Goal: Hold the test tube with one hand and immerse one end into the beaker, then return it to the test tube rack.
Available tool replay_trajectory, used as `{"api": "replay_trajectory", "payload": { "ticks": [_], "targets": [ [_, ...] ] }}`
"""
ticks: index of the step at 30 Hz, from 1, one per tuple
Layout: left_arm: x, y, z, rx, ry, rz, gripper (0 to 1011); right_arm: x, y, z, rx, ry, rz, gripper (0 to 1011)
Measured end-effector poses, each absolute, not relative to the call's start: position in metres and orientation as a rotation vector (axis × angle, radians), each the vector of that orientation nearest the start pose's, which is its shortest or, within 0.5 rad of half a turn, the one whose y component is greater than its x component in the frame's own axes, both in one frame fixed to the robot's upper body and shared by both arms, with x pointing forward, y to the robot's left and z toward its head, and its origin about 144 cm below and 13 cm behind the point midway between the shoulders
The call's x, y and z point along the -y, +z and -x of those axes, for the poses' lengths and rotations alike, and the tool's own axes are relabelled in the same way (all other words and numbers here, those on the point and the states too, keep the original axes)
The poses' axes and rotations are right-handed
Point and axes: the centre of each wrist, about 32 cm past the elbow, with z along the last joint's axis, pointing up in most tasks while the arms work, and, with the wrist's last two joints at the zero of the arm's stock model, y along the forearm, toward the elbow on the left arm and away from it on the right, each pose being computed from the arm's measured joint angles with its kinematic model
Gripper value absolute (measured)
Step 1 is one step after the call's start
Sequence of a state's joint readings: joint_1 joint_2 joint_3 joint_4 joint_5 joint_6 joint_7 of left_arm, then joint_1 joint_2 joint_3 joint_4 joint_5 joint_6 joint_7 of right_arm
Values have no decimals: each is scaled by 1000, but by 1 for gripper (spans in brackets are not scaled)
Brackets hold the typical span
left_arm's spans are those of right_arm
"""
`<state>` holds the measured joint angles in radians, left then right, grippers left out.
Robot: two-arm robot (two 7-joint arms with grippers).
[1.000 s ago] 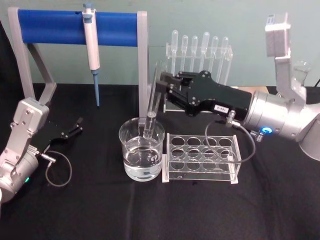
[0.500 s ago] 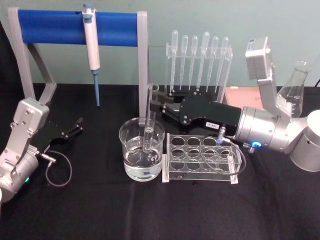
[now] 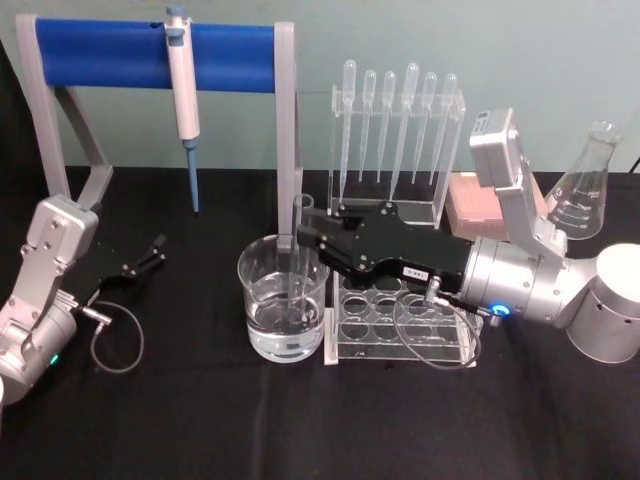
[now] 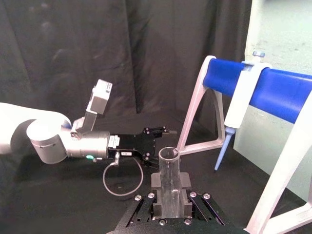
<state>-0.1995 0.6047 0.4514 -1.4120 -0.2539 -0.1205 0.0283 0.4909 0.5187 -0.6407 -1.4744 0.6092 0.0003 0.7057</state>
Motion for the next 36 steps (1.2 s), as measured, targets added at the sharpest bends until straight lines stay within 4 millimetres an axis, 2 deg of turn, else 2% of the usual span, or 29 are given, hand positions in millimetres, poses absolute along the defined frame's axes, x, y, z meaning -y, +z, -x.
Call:
{"api": "replay_trajectory", "payload": {
  "ticks": [36],
  "targets": [
    [-310,1140,-489,285,1248,-304,1000,216,1212,-544,155,-365,31,226]
  ]
}}
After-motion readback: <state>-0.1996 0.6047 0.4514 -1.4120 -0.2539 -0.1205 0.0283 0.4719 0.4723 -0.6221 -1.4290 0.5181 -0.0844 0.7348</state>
